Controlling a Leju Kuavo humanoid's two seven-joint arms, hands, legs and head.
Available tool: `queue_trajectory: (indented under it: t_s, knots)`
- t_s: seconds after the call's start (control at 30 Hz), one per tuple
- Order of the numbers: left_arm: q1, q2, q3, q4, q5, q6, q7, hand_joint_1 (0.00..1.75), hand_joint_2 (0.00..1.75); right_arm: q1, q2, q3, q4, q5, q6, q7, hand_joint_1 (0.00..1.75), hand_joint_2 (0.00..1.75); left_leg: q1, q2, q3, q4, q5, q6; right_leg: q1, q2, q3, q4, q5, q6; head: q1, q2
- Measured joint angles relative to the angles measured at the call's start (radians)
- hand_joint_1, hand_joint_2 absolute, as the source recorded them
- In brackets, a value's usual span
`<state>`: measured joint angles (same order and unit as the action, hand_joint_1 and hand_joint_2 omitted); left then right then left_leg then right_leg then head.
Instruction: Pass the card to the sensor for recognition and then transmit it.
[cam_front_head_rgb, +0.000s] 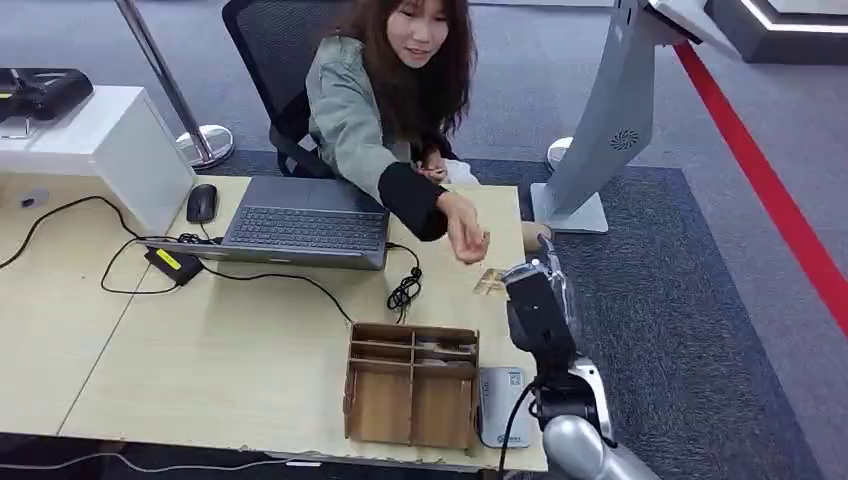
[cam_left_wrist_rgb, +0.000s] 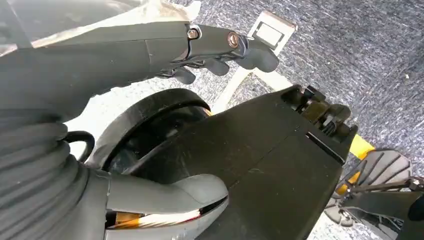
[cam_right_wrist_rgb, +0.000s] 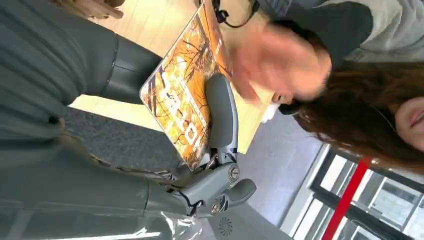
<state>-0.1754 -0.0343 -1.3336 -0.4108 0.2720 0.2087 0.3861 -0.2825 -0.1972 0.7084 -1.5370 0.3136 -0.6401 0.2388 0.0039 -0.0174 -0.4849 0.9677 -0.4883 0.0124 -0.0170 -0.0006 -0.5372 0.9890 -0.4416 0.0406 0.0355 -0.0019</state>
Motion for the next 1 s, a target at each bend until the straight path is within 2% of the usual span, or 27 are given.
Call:
queue_trajectory:
  t_s: [0.17,0.33,0.43,0.6,0.77,0.9,1.0]
  knots:
    - [0.001,0.0,0.004,0.0,0.013,0.005,0.004,0.0,1.75,0.048,-0.004,-0.004,-0.06,-0.014,-0.03,-0.048,1.75,1.75,0.0,0.0,0.001,0.0,0.0,0.0,0.0,0.0,0.0,0.0,0.0,0.0,0.0,0.0]
    - [0.008,-0.003,0.017,-0.001,0.044,0.026,0.013,0.0,1.75,0.162,-0.028,-0.039,-0.178,0.036,-0.055,-0.092,1.75,1.75,0.0,0.0,0.001,0.0,-0.001,0.0,0.0,0.0,0.0,-0.001,-0.001,0.0,0.0,0.0]
    - [0.012,-0.008,0.029,-0.002,0.067,0.039,0.022,0.0,1.75,0.273,-0.044,-0.091,-0.255,0.157,-0.057,-0.078,1.75,1.75,0.0,-0.001,-0.001,0.0,-0.001,0.0,0.0,-0.001,0.0,-0.001,-0.001,0.0,0.0,0.0]
    - [0.018,-0.016,0.049,-0.002,0.098,0.057,0.028,0.0,1.75,0.435,-0.06,-0.185,-0.324,0.225,-0.059,-0.069,1.75,1.75,0.0,-0.001,-0.001,0.0,-0.002,0.001,-0.001,0.0,0.0,-0.001,-0.001,0.0,0.0,0.0]
    - [0.019,-0.025,0.061,-0.001,0.118,0.074,0.034,0.0,1.75,0.539,-0.053,-0.245,-0.317,0.201,-0.058,-0.131,1.75,1.75,0.0,-0.001,0.0,0.0,-0.002,0.001,0.0,0.0,0.0,-0.001,-0.001,0.0,0.0,0.0]
    - [0.019,-0.031,0.069,0.001,0.126,0.079,0.037,0.0,1.75,0.584,-0.021,-0.269,-0.27,0.159,-0.058,-0.203,1.75,1.75,0.0,0.0,0.0,0.0,-0.002,0.001,0.0,0.0,0.0,-0.001,-0.001,0.0,0.0,0.0]
    - [0.02,-0.033,0.07,0.003,0.126,0.081,0.038,0.0,1.75,0.592,0.005,-0.274,-0.218,0.21,-0.058,-0.203,1.75,1.75,0.0,0.0,0.0,0.0,-0.002,0.001,0.0,0.0,0.0,-0.001,-0.001,0.0,0.0,0.0]
